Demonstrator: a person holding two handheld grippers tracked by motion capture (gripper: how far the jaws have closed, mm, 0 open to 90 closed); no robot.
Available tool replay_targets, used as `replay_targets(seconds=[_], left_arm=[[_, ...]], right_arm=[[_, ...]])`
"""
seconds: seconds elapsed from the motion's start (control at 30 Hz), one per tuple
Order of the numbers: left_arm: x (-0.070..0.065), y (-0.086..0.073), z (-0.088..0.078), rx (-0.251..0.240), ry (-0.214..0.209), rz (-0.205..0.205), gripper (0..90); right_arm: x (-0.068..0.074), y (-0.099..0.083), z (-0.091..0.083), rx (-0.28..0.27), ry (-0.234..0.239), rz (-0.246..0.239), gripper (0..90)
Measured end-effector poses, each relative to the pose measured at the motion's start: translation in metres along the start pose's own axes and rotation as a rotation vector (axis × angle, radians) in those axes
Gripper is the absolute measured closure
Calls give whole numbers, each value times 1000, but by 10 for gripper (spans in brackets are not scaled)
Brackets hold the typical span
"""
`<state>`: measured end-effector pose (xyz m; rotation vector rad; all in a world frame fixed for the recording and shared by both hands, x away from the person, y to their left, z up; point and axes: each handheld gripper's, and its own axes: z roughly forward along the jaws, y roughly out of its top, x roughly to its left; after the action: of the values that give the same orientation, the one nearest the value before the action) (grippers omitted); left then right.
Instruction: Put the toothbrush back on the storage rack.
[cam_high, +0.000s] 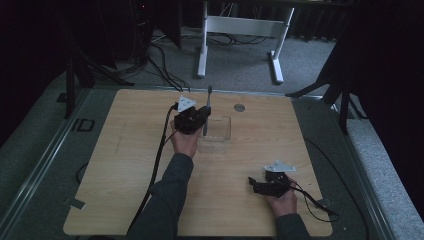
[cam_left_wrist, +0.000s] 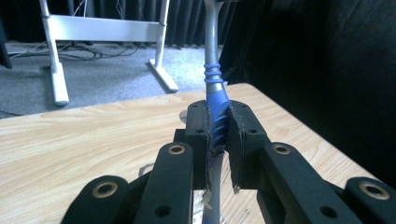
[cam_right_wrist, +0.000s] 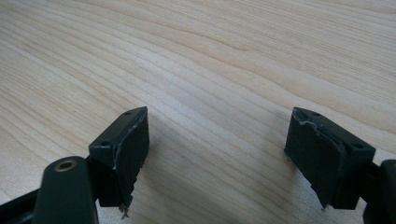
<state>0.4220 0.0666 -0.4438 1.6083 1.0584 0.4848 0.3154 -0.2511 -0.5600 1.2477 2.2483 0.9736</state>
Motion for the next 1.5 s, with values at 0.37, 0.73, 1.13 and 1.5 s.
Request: replay_targets(seconds=[0.37,0.73,1.13,1.5], left_arm=[[-2,-5,4,62,12,52,793],[-8,-9,6,121,19,141,792],[-9,-15,6,134,-6,157,598],[-1,-14,-9,95,-19,134,511]], right_arm=[[0,0,0,1,0,1,214],[0,0,0,1,0,1,214],[0,0,0,2,1,0,214],[0,0,0,2,2,-1,214]])
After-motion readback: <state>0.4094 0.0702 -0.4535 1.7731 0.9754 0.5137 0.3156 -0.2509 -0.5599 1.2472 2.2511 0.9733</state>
